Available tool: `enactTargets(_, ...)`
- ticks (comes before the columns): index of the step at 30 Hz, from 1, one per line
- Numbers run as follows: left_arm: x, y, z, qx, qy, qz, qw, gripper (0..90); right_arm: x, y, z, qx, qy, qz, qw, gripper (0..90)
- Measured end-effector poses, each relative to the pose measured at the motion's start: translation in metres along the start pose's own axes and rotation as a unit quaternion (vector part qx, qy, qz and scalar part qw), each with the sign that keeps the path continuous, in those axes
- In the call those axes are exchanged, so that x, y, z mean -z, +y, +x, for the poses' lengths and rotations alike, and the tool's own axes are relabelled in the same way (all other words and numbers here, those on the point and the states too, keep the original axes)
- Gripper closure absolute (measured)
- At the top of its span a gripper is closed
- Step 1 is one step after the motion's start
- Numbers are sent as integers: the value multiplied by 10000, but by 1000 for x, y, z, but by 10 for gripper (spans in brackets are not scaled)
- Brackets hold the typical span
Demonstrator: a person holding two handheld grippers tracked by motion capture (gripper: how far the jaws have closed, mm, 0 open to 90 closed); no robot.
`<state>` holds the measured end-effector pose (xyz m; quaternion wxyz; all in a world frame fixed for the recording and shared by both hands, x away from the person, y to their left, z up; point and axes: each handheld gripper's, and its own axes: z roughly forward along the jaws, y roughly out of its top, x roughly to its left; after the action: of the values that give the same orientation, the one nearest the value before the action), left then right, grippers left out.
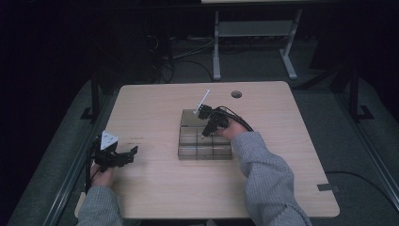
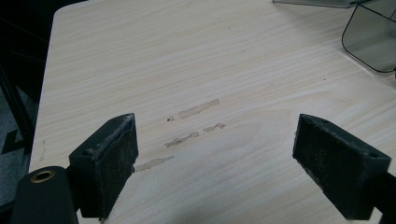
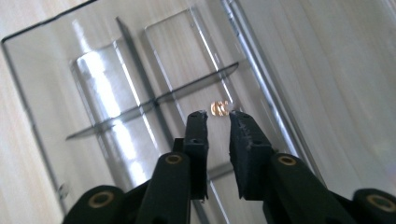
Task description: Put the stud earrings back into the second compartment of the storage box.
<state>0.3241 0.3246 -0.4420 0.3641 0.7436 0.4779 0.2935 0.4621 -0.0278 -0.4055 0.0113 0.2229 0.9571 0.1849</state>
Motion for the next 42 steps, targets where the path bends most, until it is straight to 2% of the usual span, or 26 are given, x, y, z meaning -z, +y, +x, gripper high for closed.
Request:
enactTargets(2, 0, 0, 0, -5, 4, 4, 10000, 138, 6, -4, 3, 46, -12, -51, 10000, 746)
enactTargets(5, 0, 0, 0, -26, 0, 8, 10000, 138, 17, -14, 6, -7, 126, -212, 9997, 716)
enactTargets(8, 0, 0, -1, -31, 3, 20, 10000, 138, 22, -24, 8, 35, 124, -212, 9997, 692)
enactTargets(13, 0, 0, -1, -27, -4, 6, 10000, 138, 31, -44, 12, -35, 139, -269, 9995, 670)
enactTargets(17, 0, 0, -2, -25, -2, 23, 10000, 138, 36, -58, 14, -64, 123, -355, 9993, 656)
enactTargets(20, 1, 0, -1, -37, 3, 32, 10000, 138, 39, -65, 15, -109, 160, -300, 9994, 636)
enactTargets(24, 1, 0, -1, -24, 3, 26, 10000, 138, 43, -75, 17, -111, 149, -355, 9992, 629)
enactTargets(29, 0, 0, -1, -25, 7, 17, 10000, 138, 47, -89, 20, -156, 44, -342, 9993, 604)
enactTargets(32, 0, 0, -1, -30, 2, 25, 10000, 138, 49, -100, 21, -230, 85, -441, 9987, 599)
enactTargets(42, 0, 0, -2, -23, 1, 43, 10000, 138, 51, -128, 23, -424, 69, -496, 9978, 586)
